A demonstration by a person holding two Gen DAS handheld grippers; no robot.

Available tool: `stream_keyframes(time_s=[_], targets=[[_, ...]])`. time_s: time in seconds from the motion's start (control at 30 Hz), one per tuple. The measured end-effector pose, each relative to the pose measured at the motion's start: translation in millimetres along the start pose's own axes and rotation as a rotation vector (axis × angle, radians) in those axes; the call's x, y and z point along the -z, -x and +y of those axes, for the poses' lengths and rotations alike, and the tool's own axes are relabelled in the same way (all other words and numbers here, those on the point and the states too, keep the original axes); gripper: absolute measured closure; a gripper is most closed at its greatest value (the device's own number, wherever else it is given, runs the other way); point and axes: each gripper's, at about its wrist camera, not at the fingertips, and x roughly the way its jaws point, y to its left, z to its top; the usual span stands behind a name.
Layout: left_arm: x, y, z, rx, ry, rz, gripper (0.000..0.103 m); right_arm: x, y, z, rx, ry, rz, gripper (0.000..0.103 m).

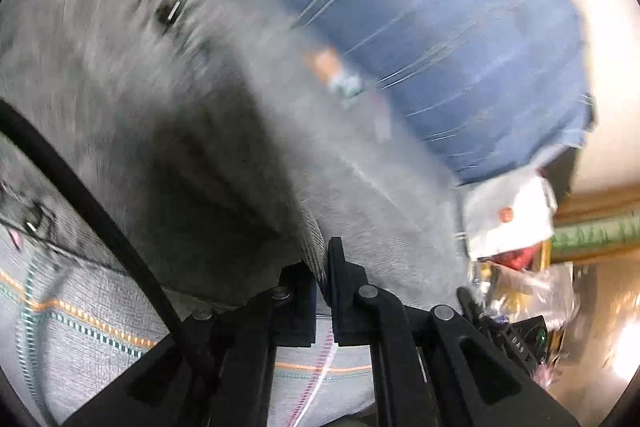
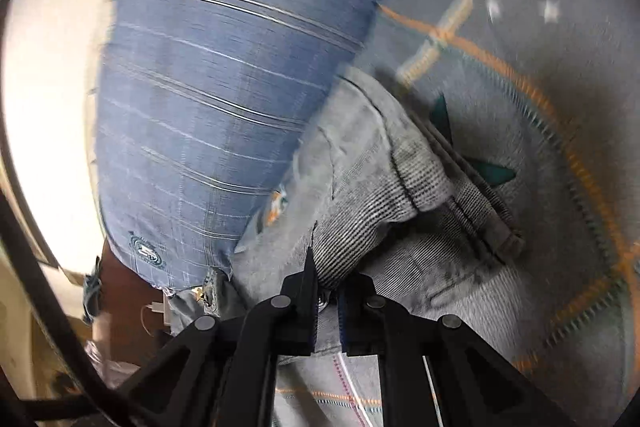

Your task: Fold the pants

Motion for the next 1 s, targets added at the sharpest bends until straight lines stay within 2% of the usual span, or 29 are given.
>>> stream_keyframes(time_s=[0.07,0.17,0.2,0.27,0.33,0.4,0.47,0.5,0.53,0.57,0.63,0.67,0.73,0.77,0.83,0.87,0.93,1.0], targets=[[4,4,-5,-0.017,-0.04,-0.019,0.098,9,1,2,0.054,0.018,-0.002,0.095],[7,-26,4,-0.134,-0.092,0.065,0.098,12,-22,-23,0.149,-0.053,0.07,0.095],[10,-29,7,-0.145,-0.091,0.067,0.098,12,-30,-34,0.159,-0.096,0.101,0.095],[14,-27,6,-0.122,-0.108,0.051,0.097,9,-23,-38,0.11,-0.12,0.083,0.095],[17,-30,3,-0.138,-0.136,0.046,0.096,7,-21,-32,0.149,-0.087,0.063,0.091],[13,-38,7,-0.147,-0.148,0.077,0.093,8,-27,-28,0.189,-0.055,0.08,0.09],[14,-38,8,-0.113,-0.156,0.08,0.079,9,-24,-18,0.217,-0.03,0.065,0.087],[14,-27,4,-0.132,-0.206,0.062,0.063,9,-20,-11,0.247,-0.004,0.034,0.083],[15,-18,5,-0.14,-0.241,0.046,0.046,9,-14,1,0.293,0.038,-0.006,0.073],[17,-3,3,-0.144,-0.297,0.024,0.041,10,-11,10,0.334,0.068,-0.032,0.066],[21,16,9,-0.137,-0.349,0.005,0.038,12,6,35,0.445,0.149,-0.134,0.028],[19,27,13,-0.13,-0.369,0.001,0.038,16,15,47,0.479,0.184,-0.184,0.024],[5,50,26,-0.111,-0.367,-0.021,0.038,26,30,72,0.51,0.238,-0.246,0.024],[1,60,34,-0.105,-0.359,-0.031,0.038,33,38,83,0.49,0.268,-0.266,0.024],[-25,85,54,-0.097,-0.325,-0.065,0.038,46,40,113,0.369,0.349,-0.27,0.024],[-33,93,59,-0.098,-0.314,-0.077,0.037,50,32,130,0.294,0.393,-0.233,0.024],[-60,101,68,-0.121,-0.292,-0.122,0.037,59,-3,164,0.121,0.481,-0.086,0.024],[-81,110,81,-0.132,-0.278,-0.169,0.037,66,-48,187,0.032,0.516,0.037,0.024]])
